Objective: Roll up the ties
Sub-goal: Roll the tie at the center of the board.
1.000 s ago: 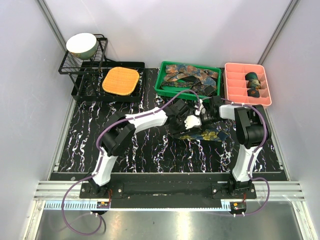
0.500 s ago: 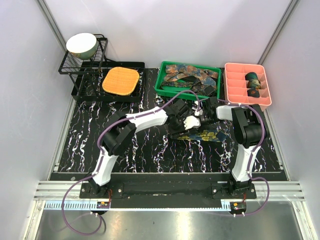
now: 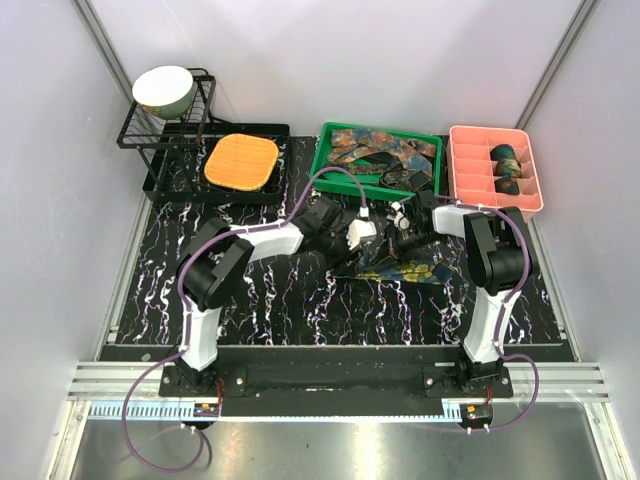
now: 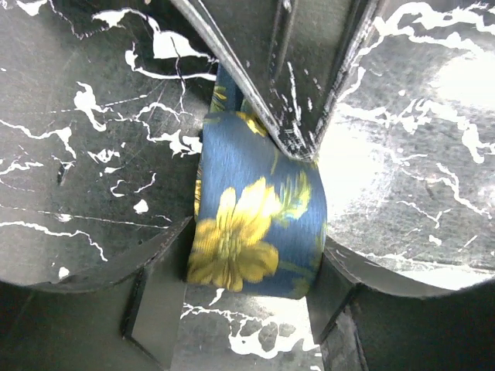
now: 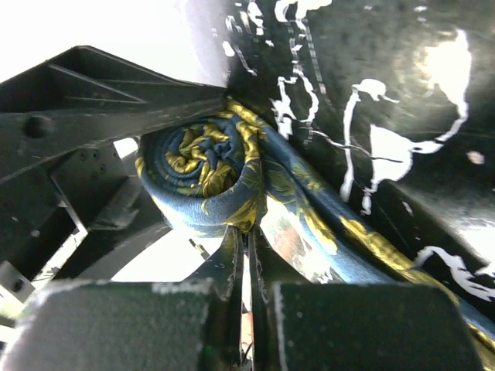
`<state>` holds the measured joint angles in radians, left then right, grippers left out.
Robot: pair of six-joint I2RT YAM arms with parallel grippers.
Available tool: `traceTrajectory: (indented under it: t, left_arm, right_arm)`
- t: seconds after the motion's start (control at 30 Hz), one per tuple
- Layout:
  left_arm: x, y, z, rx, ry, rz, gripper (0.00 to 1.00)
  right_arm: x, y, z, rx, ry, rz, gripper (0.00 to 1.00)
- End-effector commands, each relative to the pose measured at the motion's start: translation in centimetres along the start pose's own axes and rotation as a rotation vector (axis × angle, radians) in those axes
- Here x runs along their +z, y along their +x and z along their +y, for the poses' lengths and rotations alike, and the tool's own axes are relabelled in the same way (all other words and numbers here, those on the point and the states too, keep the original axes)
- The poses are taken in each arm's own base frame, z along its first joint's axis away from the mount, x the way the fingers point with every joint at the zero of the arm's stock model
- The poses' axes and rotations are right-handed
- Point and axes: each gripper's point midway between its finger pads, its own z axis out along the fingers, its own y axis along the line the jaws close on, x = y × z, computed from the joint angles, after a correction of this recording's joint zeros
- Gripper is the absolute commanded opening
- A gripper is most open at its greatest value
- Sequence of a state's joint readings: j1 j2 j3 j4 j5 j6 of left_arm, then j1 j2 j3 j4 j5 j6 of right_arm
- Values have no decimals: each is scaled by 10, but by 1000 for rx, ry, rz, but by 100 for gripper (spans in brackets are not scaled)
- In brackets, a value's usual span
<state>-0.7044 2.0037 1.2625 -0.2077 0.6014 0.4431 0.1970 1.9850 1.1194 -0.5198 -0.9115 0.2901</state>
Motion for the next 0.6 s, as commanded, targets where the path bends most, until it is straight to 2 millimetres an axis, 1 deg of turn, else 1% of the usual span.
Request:
traceTrajectory:
  t: [0.0,0.03,0.07,0.23,0.33,0.37,0.4,0.43,0.5,0.57]
  left_arm:
    - [3,-16,-18,-4,97,-142,60]
    - [4,-16,-19,-7,99,-152,61]
    - [4,-24,-17,6,96,-184,61]
    - [10,-34,-13,11,96,-218,59]
    - [15,-37,-16,40,107,-215,51]
    - [15,-37,-16,58,105,-214,46]
    - [16,-37,-17,68,103,-207,44]
    - [18,-31,-21,63,114,-179,43]
    - [18,-26,-22,103,100,-156,40]
    - [17,-15,-21,125,82,-109,34]
  right_arm:
    - [6,7,-62,23,268,25,0]
    - [6,8,-64,27,274,33,0]
    - [7,9,-66,25,280,38,0]
    - [8,9,-71,40,295,51,0]
    - [11,9,-74,44,300,63,0]
    - [11,8,-75,46,300,64,0]
    - [12,8,-76,47,303,65,0]
    - [12,8,-76,47,305,64,0]
    - [13,8,-76,48,304,69,0]
    - [13,7,-75,45,298,71,0]
